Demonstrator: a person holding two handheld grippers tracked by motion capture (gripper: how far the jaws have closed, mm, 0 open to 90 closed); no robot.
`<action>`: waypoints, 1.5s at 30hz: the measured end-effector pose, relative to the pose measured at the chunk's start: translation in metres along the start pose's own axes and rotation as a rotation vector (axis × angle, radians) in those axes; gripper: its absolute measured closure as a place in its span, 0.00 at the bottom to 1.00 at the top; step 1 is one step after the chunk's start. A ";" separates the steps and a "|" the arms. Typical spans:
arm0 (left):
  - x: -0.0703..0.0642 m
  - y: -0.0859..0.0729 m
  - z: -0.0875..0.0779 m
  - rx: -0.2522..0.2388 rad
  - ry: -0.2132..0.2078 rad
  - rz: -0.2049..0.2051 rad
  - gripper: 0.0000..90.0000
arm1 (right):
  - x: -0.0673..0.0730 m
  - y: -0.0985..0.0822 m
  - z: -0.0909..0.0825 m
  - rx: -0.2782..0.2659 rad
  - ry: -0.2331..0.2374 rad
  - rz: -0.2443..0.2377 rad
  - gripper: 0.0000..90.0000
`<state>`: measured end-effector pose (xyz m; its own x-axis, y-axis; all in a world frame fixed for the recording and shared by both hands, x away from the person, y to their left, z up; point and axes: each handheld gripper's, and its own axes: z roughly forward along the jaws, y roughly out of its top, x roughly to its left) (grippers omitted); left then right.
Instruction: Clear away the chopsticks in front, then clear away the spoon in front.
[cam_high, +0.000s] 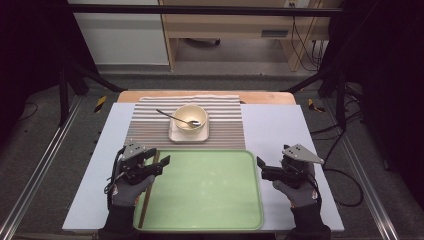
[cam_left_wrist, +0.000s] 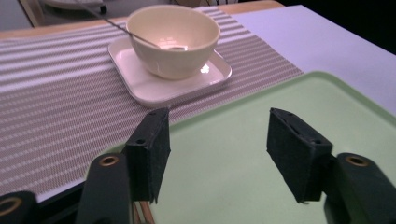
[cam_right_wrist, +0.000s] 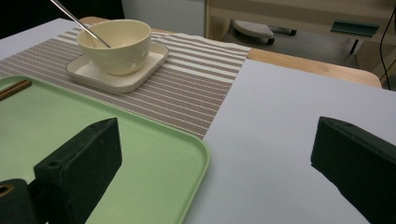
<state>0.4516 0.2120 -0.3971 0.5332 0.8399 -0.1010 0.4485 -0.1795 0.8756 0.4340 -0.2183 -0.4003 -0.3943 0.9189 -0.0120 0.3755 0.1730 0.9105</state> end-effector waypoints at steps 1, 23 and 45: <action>0.002 0.005 0.000 -0.013 -0.003 0.000 0.41 | 0.000 0.000 0.000 0.003 0.000 0.004 0.03; 0.032 0.053 0.032 -0.032 0.061 0.040 0.31 | -0.003 0.000 0.000 -0.012 -0.009 0.025 0.04; 0.074 0.057 0.088 0.022 0.121 0.018 0.27 | -0.003 -0.003 0.004 0.006 -0.004 0.018 0.05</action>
<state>0.5798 0.2186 -0.3963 0.4519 0.8917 -0.0262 0.4561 -0.2057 0.8658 0.4373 -0.2199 -0.4051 -0.3841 0.9233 0.0028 0.3879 0.1586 0.9080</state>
